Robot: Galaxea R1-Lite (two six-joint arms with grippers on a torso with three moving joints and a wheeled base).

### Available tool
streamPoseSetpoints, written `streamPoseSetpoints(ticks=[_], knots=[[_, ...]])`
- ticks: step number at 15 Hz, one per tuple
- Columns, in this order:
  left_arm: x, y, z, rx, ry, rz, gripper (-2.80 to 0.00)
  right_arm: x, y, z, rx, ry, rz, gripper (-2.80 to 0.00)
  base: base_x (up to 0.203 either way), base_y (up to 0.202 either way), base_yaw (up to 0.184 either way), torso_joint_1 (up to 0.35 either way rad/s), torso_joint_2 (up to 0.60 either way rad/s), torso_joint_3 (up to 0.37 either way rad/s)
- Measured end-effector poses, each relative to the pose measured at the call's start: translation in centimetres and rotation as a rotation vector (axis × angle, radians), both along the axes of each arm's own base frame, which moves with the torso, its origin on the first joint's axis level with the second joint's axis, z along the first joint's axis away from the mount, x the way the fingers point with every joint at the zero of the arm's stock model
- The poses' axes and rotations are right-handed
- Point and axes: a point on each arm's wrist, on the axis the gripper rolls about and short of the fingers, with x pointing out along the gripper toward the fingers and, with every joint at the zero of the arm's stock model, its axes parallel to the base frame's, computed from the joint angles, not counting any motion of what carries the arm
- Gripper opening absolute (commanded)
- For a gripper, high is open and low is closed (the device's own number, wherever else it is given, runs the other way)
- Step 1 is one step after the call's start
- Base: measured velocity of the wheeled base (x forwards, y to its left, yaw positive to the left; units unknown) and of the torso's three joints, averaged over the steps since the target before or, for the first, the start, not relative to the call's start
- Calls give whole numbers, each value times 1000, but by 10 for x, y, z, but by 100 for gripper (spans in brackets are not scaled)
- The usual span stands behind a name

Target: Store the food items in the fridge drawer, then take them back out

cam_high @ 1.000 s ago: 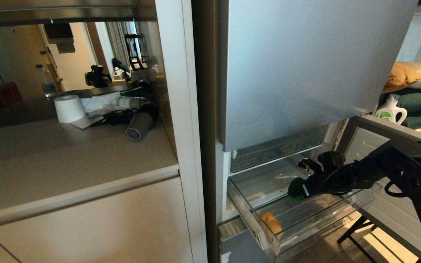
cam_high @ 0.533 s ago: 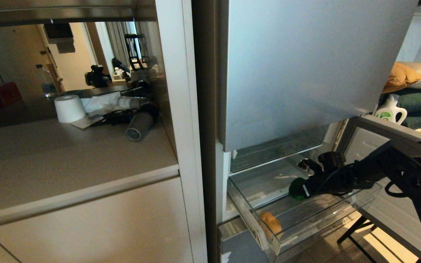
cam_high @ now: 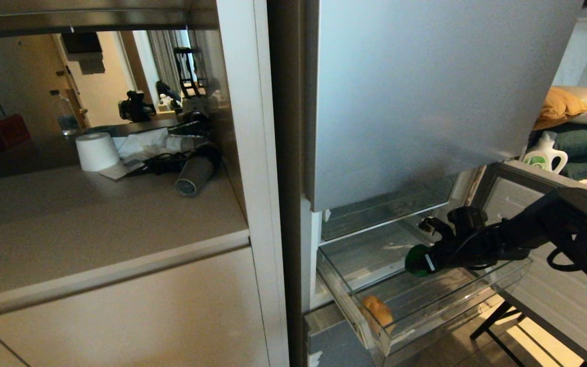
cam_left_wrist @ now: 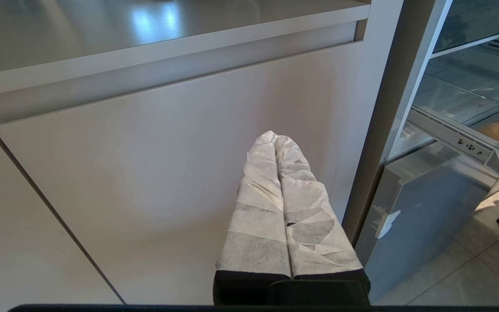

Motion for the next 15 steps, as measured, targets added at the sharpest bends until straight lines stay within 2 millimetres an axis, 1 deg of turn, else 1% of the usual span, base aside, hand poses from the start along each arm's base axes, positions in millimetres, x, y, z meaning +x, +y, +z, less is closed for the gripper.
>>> streamPoseSetpoints(ticks=[6, 8, 12, 15], knots=[[0, 0, 0, 0, 0, 0, -280, -16, 2, 30, 1, -24, 0, -280, 0, 0, 0, 0, 0, 0], [0, 0, 0, 0, 0, 0, -280, -24, 6, 42, 2, -34, 6, -280, 0, 0, 0, 0, 0, 0], [0, 0, 0, 0, 0, 0, -280, -55, 11, 71, 4, -45, 18, -280, 0, 0, 0, 0, 0, 0], [0, 0, 0, 0, 0, 0, -280, -83, 15, 93, 9, -56, 26, -280, 0, 0, 0, 0, 0, 0]])
